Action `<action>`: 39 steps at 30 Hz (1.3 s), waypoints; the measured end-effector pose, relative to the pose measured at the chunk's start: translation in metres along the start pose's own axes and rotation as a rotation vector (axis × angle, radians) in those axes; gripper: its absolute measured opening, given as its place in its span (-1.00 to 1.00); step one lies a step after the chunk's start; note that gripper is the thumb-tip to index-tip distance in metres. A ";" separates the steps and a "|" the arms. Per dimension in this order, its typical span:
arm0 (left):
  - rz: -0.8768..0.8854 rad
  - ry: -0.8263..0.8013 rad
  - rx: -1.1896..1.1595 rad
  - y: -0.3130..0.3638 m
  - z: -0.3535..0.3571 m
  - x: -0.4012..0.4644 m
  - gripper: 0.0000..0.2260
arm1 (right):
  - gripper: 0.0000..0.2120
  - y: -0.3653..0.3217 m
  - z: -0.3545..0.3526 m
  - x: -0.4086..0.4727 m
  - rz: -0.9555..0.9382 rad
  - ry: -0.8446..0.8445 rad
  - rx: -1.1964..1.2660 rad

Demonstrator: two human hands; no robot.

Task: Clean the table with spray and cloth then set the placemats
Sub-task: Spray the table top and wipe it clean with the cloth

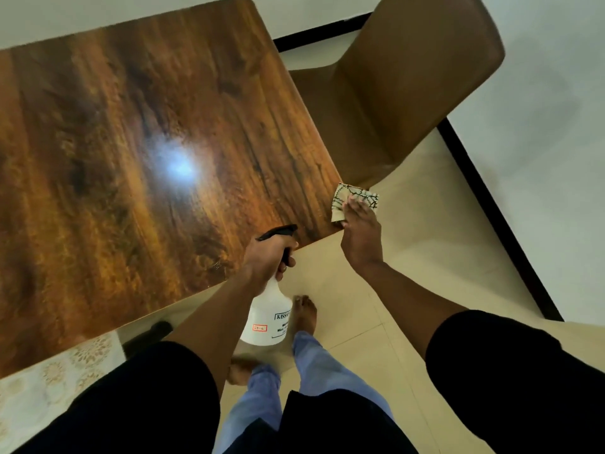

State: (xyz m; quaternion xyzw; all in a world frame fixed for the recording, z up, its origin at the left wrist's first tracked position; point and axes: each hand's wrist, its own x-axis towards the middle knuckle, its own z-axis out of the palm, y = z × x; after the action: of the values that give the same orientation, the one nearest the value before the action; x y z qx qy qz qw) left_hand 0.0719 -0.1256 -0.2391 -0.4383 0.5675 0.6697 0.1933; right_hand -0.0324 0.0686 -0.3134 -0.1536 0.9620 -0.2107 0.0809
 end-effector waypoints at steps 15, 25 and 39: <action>-0.028 -0.003 0.070 0.019 0.070 0.033 -0.88 | -0.69 0.032 -0.059 0.045 0.381 0.203 0.381; -0.063 0.075 -0.053 0.011 0.052 0.036 -0.94 | -0.66 -0.004 -0.001 0.003 -0.133 -0.018 0.208; -0.015 0.079 -0.131 0.009 0.039 0.040 -0.90 | -0.47 -0.009 0.003 0.098 -0.336 -0.311 -0.061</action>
State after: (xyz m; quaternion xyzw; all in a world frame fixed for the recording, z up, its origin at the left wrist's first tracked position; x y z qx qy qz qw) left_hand 0.0291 -0.1018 -0.2670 -0.4802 0.5264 0.6862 0.1466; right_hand -0.1214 0.0273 -0.3208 -0.3447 0.9047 -0.1658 0.1874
